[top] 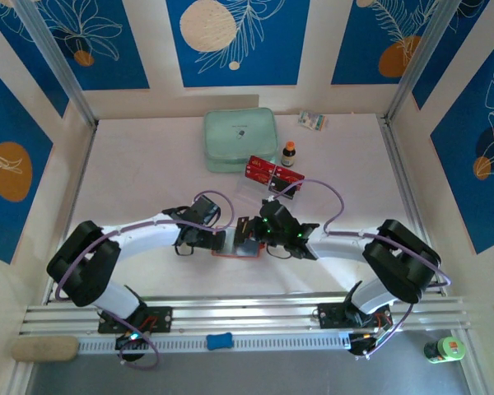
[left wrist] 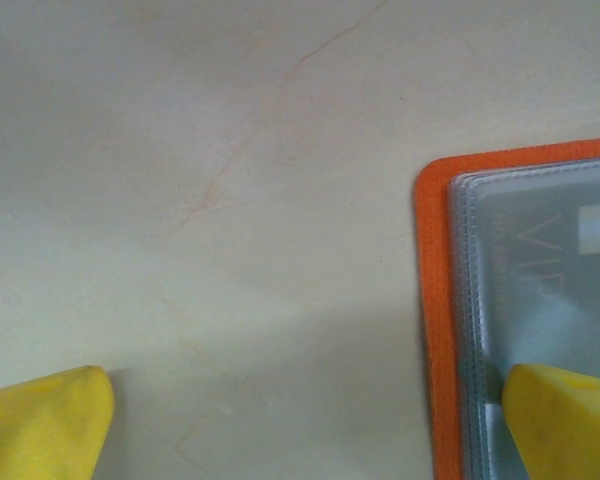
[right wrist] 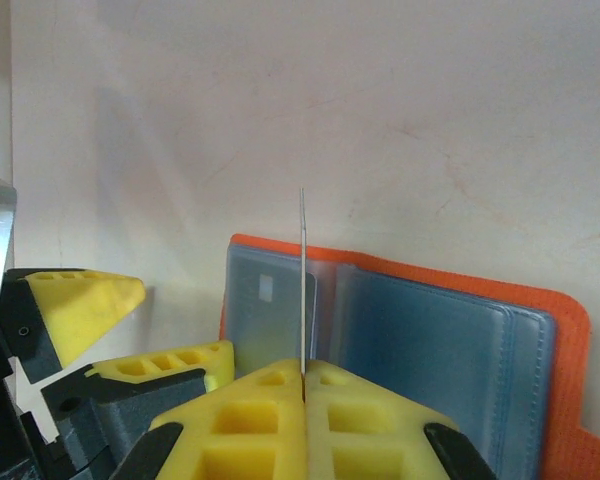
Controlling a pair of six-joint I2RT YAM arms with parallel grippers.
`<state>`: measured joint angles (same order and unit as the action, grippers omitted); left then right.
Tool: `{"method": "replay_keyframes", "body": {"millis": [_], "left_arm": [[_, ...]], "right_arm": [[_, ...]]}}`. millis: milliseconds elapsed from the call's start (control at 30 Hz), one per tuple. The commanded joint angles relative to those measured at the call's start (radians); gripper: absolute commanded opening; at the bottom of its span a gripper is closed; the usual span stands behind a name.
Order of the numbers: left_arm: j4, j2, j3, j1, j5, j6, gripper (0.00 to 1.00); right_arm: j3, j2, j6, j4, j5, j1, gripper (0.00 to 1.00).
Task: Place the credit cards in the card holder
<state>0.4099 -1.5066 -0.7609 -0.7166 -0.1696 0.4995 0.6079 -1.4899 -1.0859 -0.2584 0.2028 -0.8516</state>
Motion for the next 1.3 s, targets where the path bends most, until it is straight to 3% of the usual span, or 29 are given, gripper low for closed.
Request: {"method": "replay_keyframes", "body": {"millis": [0,1267], "left_arm": [[0.032,0.011,0.023,-0.009,-0.027,0.011,1.00],[0.030,0.014,0.023,-0.008,-0.022,0.012,1.00]], "right_arm": [[-0.006,-0.016,-0.014,-0.028,0.019,-0.013,0.00],[-0.090,0.012,-0.039,-0.052,0.071,-0.027,0.00]]}}
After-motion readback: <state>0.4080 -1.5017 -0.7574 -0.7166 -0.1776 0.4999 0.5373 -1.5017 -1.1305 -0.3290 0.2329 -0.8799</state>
